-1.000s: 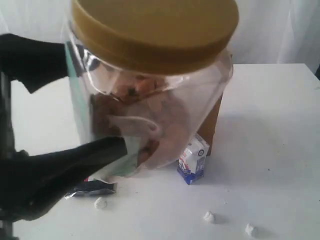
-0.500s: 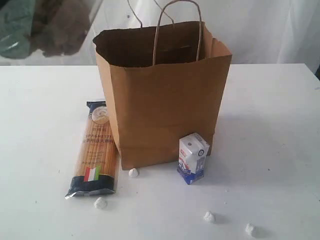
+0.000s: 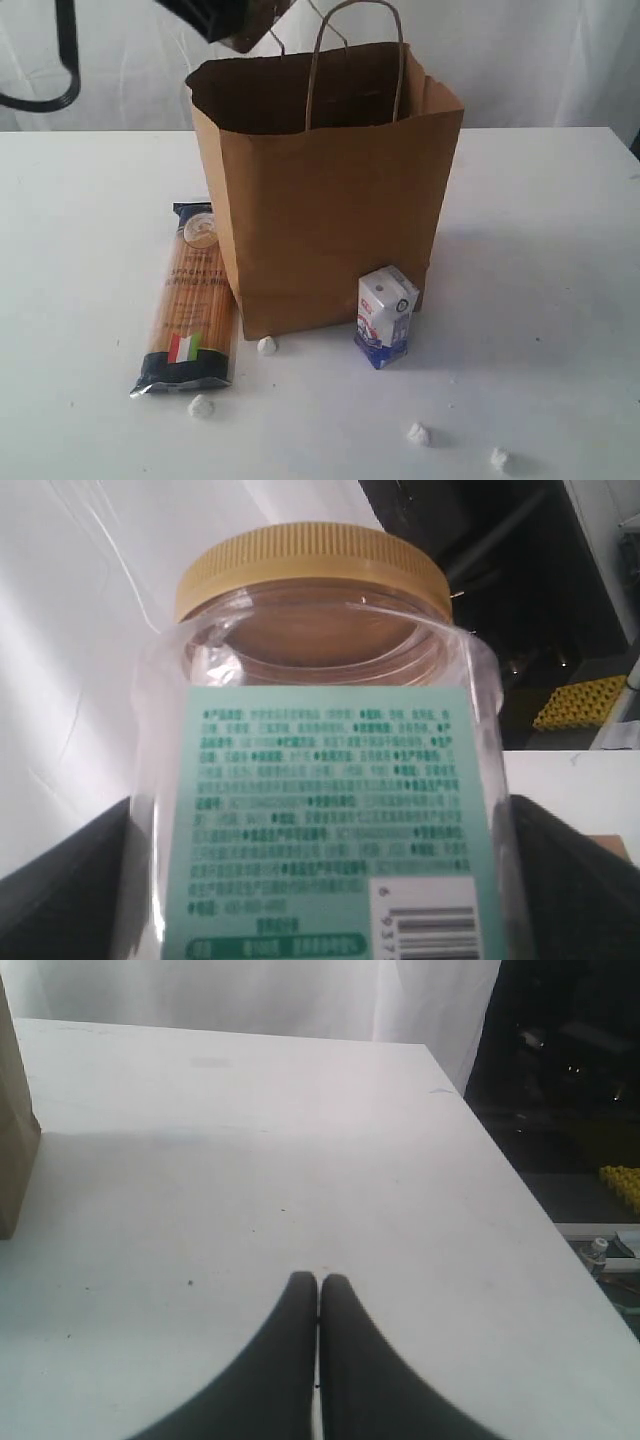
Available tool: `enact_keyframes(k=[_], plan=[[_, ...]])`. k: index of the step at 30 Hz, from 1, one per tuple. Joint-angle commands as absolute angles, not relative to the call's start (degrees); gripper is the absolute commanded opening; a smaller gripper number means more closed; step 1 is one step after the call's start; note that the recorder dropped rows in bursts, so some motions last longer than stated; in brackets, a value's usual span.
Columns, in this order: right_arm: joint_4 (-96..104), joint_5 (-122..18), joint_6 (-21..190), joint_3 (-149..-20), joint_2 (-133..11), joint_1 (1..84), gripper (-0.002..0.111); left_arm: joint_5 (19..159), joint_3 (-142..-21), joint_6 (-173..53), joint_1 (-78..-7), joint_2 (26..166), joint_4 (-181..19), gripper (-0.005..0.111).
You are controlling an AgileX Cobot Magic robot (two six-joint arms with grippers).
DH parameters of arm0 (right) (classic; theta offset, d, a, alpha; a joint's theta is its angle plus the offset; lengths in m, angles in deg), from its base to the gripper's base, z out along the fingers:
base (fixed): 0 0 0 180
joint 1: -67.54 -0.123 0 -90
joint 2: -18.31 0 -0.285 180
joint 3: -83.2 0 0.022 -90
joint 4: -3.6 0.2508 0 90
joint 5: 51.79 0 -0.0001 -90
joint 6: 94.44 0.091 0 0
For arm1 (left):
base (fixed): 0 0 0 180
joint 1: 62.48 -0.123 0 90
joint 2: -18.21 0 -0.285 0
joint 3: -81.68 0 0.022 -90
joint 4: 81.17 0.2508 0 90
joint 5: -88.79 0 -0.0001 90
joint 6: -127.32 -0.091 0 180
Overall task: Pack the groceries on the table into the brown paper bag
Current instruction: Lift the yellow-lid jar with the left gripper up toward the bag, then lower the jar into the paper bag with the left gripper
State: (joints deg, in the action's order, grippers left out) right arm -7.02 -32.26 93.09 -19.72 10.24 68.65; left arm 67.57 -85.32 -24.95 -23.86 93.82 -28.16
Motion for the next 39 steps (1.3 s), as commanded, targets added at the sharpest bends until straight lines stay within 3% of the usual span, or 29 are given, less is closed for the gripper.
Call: enact_keyframes(k=[1,18,28,39], plan=[[-7.2,-32.6,93.3,-19.6,10.5,67.4,0.0,69.0,-92.0,-25.7,-24.0,100.8,-28.3,0.0],[-7.2,-32.6,93.3,-19.6,10.5,66.4,0.0,74.7,-94.2,-18.1,-24.0,106.6,-27.2,0.0],[-7.2,-32.6,93.3,-19.6,10.5,66.4,0.0,68.9,-90.2,1.9,-24.0,106.6,0.0,0.0],[-7.2,-32.6,93.3,-19.6,10.5,66.4,0.0,66.7,-90.2,24.9,-24.2,106.7,16.9,0.0]])
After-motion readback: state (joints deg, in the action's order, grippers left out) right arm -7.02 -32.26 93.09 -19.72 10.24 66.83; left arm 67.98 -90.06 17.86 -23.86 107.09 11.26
